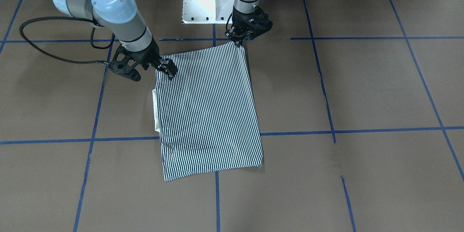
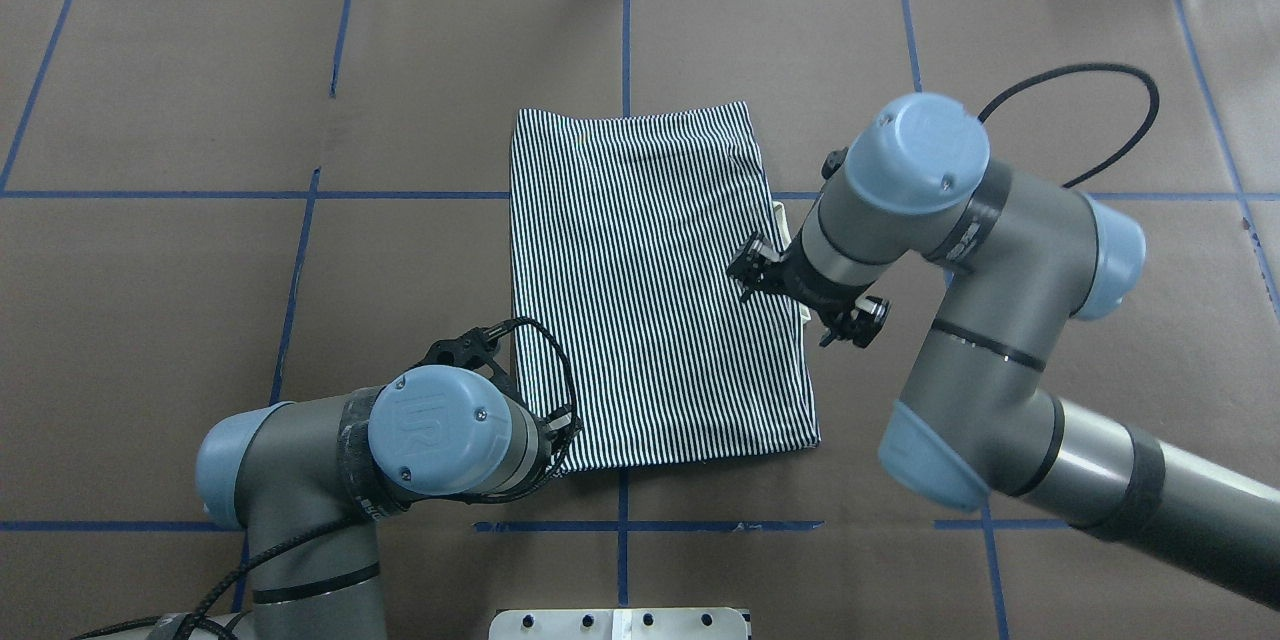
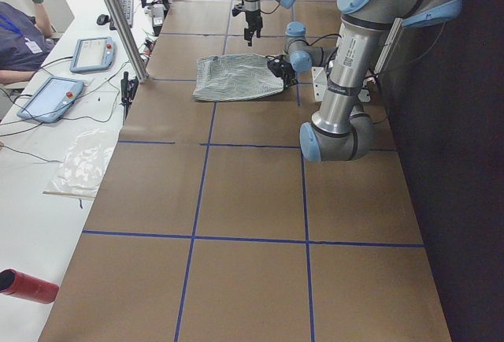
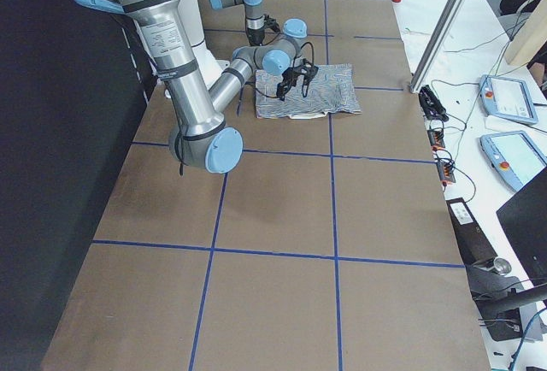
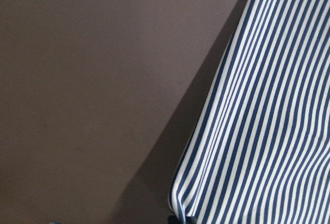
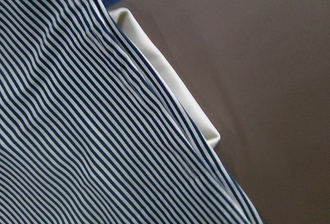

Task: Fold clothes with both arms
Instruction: 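Move the right gripper down to the near corner beside the left gripper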

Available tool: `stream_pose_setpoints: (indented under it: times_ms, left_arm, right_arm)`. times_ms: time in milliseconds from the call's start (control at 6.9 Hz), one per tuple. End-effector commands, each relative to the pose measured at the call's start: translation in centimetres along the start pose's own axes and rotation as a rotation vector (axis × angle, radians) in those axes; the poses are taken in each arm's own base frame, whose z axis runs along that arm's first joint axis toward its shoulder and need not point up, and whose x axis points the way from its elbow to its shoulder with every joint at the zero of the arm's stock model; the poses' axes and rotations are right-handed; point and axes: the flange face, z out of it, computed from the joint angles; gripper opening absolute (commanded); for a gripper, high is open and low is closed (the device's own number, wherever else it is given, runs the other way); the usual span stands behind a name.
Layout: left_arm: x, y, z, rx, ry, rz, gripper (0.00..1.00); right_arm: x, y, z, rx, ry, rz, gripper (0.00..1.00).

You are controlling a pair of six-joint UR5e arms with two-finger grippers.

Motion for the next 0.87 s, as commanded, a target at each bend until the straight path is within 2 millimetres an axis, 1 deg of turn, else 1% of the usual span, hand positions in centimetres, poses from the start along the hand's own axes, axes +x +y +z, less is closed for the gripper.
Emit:
stream_pose_setpoints:
  times_ms: [0, 145, 580, 725]
  left_arm:
    - [0.1, -0.3, -0.3, 0.003, 0.007, -0.002, 0.0]
    - [0.2, -0.4, -0.4, 0.002, 0.008, -0.003, 0.0]
    - [0.3, -0.3, -0.4, 0.0, 0.009, -0.003, 0.0]
    - [0.3, -0.3, -0.4, 0.0, 0.009, -0.003, 0.0]
  right_arm:
    - [0.3, 8.6, 4.2, 0.076, 0.0, 0.154, 1.0]
    - [0.5, 10.0, 5.3, 0.106, -0.001, 0.197, 1.0]
    - [1.6, 9.4, 9.2, 0.132, 0.08, 0.214, 1.0]
    - [1.8, 9.3, 9.5, 0.135, 0.088, 0.215, 1.0]
